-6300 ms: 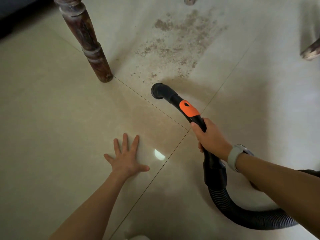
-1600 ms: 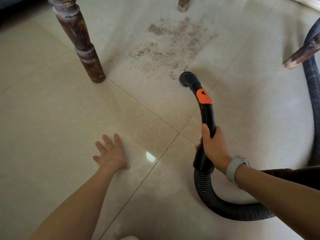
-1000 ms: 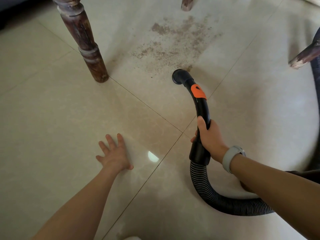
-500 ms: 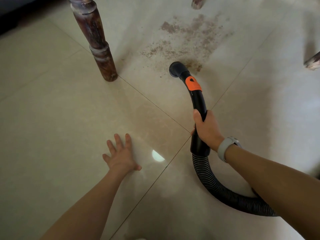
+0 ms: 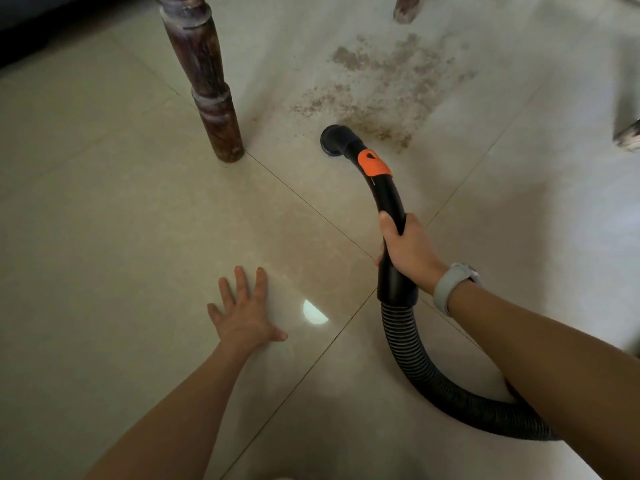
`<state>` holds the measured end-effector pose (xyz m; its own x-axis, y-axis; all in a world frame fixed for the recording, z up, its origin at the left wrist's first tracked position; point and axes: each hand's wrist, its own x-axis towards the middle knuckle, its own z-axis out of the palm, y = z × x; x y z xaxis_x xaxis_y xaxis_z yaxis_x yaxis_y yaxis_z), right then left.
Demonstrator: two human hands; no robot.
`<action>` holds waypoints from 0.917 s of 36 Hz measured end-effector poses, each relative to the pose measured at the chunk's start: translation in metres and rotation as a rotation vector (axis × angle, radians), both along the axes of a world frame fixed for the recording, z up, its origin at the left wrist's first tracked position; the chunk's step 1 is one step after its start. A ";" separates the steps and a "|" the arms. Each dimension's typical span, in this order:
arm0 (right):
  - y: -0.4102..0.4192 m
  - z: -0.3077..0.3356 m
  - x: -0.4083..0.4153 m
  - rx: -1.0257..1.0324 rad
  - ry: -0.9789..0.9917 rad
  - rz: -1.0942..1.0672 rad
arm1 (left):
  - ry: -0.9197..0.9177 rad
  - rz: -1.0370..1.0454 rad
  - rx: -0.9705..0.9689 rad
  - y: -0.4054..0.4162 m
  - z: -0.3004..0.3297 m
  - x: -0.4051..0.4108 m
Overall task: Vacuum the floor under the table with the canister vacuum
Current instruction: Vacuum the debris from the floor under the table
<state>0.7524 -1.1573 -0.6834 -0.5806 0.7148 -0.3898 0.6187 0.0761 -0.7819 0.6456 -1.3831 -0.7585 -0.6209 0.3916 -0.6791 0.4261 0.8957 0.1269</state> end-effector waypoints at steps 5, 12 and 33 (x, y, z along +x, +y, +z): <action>0.005 0.012 0.012 -0.047 0.024 -0.008 | 0.009 0.004 -0.005 0.001 0.000 0.000; 0.004 0.024 0.026 -0.159 0.043 0.015 | 0.008 0.010 -0.013 0.002 0.000 0.001; -0.014 0.020 0.067 0.140 -0.101 -0.082 | 0.002 0.035 -0.042 0.010 0.004 0.002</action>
